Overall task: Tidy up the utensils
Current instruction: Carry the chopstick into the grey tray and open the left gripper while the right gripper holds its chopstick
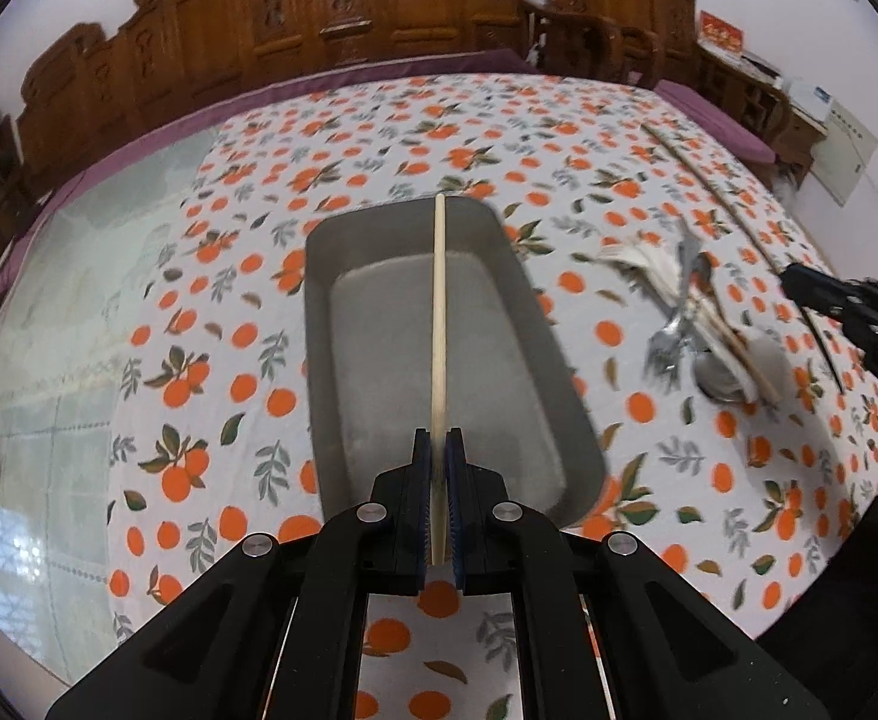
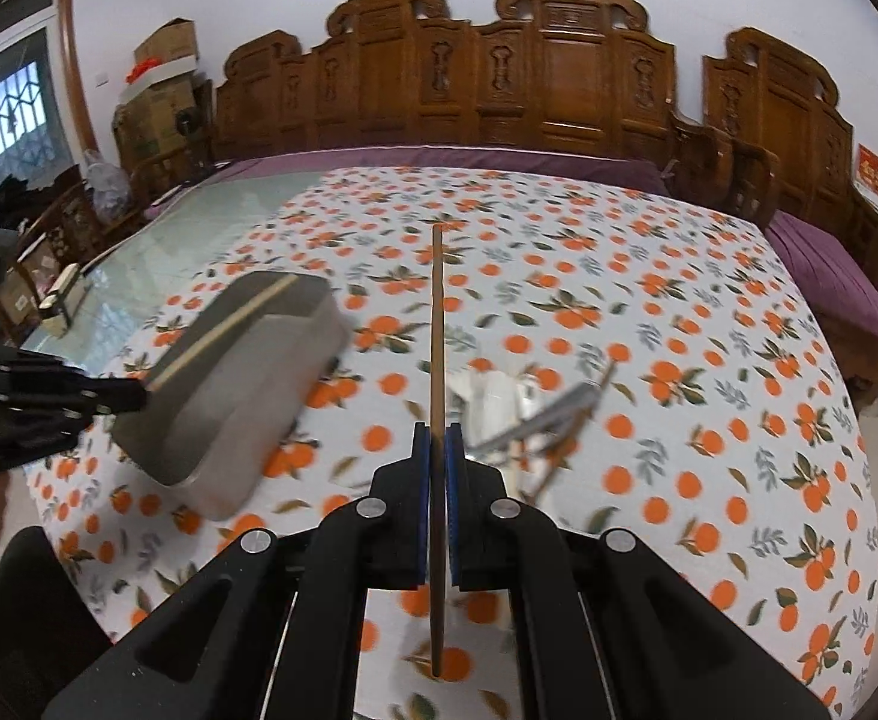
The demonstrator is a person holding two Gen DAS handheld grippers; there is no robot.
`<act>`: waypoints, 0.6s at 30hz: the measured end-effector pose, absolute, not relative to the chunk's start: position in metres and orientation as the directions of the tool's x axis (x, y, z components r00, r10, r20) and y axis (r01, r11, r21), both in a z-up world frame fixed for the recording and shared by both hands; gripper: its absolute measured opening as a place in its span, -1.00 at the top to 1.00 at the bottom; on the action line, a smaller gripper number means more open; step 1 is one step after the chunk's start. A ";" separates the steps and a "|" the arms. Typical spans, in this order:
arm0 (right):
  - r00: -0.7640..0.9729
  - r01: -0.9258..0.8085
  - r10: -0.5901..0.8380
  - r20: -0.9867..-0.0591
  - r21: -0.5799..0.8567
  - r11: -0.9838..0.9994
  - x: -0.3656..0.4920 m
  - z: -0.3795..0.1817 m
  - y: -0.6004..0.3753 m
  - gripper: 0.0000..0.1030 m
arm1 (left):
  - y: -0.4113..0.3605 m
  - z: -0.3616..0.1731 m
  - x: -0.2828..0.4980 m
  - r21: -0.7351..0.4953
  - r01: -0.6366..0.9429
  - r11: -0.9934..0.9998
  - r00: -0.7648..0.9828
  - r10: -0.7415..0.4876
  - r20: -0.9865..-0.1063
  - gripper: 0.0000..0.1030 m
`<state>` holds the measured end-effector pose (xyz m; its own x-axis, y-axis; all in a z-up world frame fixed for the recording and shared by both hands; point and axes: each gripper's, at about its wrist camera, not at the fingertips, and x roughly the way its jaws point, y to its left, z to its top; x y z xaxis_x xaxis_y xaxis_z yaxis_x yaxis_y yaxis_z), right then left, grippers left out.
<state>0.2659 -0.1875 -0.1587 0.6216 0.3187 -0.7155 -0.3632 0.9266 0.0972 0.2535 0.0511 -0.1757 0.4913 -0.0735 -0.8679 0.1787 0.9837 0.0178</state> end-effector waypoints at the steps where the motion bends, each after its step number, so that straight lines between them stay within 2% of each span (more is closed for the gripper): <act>1: 0.620 -0.369 0.322 -0.716 0.096 0.924 0.266 -0.157 -0.183 0.89 | 0.053 -0.179 0.255 0.015 0.172 0.985 0.485 -0.071 -0.872 0.92; 11: 0.578 -0.417 0.363 -0.731 0.119 0.901 0.263 -0.154 -0.142 0.89 | 0.061 -0.197 0.272 -0.015 0.144 0.989 0.460 -0.081 -0.884 0.91; 18: 0.552 -0.444 0.391 -0.737 0.138 0.885 0.264 -0.152 -0.120 0.89 | 0.069 -0.175 0.264 -0.024 0.155 0.988 0.496 -0.098 -0.863 0.73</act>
